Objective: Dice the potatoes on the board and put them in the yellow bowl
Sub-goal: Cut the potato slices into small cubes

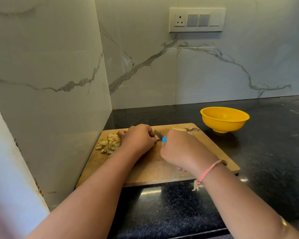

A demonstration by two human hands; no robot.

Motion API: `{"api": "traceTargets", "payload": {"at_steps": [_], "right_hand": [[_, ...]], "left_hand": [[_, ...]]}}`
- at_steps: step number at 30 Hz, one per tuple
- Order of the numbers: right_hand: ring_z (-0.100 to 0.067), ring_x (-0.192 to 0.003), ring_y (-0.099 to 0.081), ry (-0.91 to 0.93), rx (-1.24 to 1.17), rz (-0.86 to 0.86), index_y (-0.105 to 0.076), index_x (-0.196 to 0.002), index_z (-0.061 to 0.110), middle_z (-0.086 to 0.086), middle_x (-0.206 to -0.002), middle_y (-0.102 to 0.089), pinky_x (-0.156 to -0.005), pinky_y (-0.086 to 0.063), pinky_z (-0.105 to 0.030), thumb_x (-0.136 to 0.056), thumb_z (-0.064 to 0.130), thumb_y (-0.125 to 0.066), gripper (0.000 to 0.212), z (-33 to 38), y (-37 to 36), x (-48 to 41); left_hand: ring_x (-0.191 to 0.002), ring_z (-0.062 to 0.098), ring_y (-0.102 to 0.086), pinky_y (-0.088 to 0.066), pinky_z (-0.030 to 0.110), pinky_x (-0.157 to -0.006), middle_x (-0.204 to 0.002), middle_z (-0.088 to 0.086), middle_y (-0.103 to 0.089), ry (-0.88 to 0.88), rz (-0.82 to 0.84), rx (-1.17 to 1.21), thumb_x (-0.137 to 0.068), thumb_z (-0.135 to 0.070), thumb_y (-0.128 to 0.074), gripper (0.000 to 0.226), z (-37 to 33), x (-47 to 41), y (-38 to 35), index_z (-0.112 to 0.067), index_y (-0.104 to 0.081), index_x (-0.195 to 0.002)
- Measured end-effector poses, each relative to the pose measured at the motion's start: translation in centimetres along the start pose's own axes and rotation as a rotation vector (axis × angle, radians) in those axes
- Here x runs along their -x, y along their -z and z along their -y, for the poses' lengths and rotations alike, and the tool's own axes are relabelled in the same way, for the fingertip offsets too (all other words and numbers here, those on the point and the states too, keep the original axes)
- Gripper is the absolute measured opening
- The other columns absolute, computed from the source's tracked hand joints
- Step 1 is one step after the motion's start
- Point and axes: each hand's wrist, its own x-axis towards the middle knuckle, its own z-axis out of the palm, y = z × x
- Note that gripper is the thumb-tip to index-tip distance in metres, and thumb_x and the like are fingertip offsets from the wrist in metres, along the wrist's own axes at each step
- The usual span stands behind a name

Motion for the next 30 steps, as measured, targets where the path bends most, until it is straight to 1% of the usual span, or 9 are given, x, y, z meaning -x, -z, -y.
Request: {"api": "traceTargets", "payload": {"at_steps": [3,9,12,15,17,19,22,27,30], "right_hand": [[-0.021,-0.092,-0.056,0.018,0.039,-0.011,-0.049,-0.116,0.016,0.000,-0.086,-0.045,-0.081,-0.050,-0.034,-0.096,0.021,-0.042,0.022,-0.1,-0.7,0.1],[-0.011,-0.072,-0.049,0.011,0.133,0.012,-0.047,-0.117,0.020,0.004,-0.076,-0.042,-0.059,-0.040,-0.025,-0.098,0.029,-0.043,0.022,-1.5,-1.1,2.2],[-0.011,-0.073,-0.050,0.006,0.170,0.040,-0.047,-0.116,0.020,0.004,-0.079,-0.046,-0.060,-0.041,-0.025,-0.098,0.030,-0.043,0.021,-1.8,-0.4,3.6],[-0.016,-0.086,-0.054,-0.008,0.173,0.098,-0.041,-0.134,0.020,-0.001,-0.104,-0.055,-0.073,-0.048,-0.028,-0.098,0.028,-0.043,0.037,-2.0,1.3,4.3],[-0.015,-0.080,-0.053,-0.009,0.138,0.085,-0.039,-0.140,0.020,-0.004,-0.117,-0.055,-0.065,-0.046,-0.024,-0.099,0.029,-0.042,0.042,-2.0,1.9,4.0],[-0.015,-0.083,-0.053,-0.006,0.093,0.041,-0.039,-0.141,0.019,-0.005,-0.119,-0.056,-0.060,-0.041,-0.022,-0.100,0.030,-0.040,0.042,-1.9,1.8,3.5],[-0.015,-0.087,-0.053,0.011,0.051,-0.022,-0.042,-0.138,0.018,-0.004,-0.114,-0.058,-0.066,-0.044,-0.024,-0.101,0.029,-0.038,0.040,-1.8,1.1,2.5],[-0.013,-0.068,-0.051,0.021,0.032,-0.006,-0.050,-0.126,0.017,0.001,-0.079,-0.048,-0.057,-0.044,-0.022,-0.099,0.023,-0.038,0.030,-1.1,0.3,1.0],[-0.018,-0.080,-0.056,0.030,0.060,-0.024,-0.051,-0.120,0.017,-0.001,-0.089,-0.051,-0.066,-0.048,-0.029,-0.098,0.024,-0.038,0.026,-0.5,-0.3,0.4]], "left_hand": [[-0.105,0.017,-0.053,-0.029,0.049,-0.102,-0.097,-0.010,-0.064,0.015,-0.023,-0.012,-0.093,-0.039,-0.053,0.009,-0.2,0.2,-0.1,-0.034,-0.061,-0.092],[-0.111,0.019,-0.051,-0.025,0.050,-0.105,-0.103,-0.008,-0.064,0.026,-0.040,-0.035,-0.093,-0.036,-0.053,0.012,-0.7,0.5,0.0,-0.032,-0.063,-0.100],[-0.115,0.019,-0.049,-0.025,0.051,-0.106,-0.109,-0.008,-0.064,0.028,-0.027,-0.038,-0.093,-0.036,-0.054,0.015,-0.6,0.6,-0.1,-0.034,-0.064,-0.105],[-0.125,0.021,-0.041,-0.025,0.050,-0.105,-0.122,-0.007,-0.060,0.026,-0.037,-0.055,-0.093,-0.036,-0.055,0.018,-0.6,0.8,0.0,-0.036,-0.065,-0.109],[-0.127,0.024,-0.036,-0.028,0.047,-0.102,-0.128,-0.007,-0.056,0.034,-0.046,-0.063,-0.093,-0.037,-0.056,0.019,-0.4,0.8,0.2,-0.037,-0.068,-0.108],[-0.124,0.023,-0.039,-0.031,0.047,-0.100,-0.129,-0.008,-0.057,0.043,-0.030,-0.069,-0.094,-0.038,-0.054,0.021,-0.2,0.6,0.4,-0.040,-0.069,-0.108],[-0.122,0.022,-0.042,-0.031,0.048,-0.101,-0.131,-0.010,-0.057,0.048,-0.005,-0.087,-0.095,-0.040,-0.052,0.023,-0.1,0.4,0.4,-0.042,-0.067,-0.112],[-0.116,0.019,-0.048,-0.030,0.046,-0.098,-0.115,-0.011,-0.064,0.046,-0.079,-0.014,-0.091,-0.040,-0.056,0.021,0.4,0.2,-0.1,-0.039,-0.061,-0.111],[-0.113,0.018,-0.050,-0.031,0.043,-0.093,-0.105,-0.011,-0.065,0.040,-0.099,0.006,-0.089,-0.040,-0.059,0.031,0.5,0.1,-0.2,-0.037,-0.051,-0.119]]}}
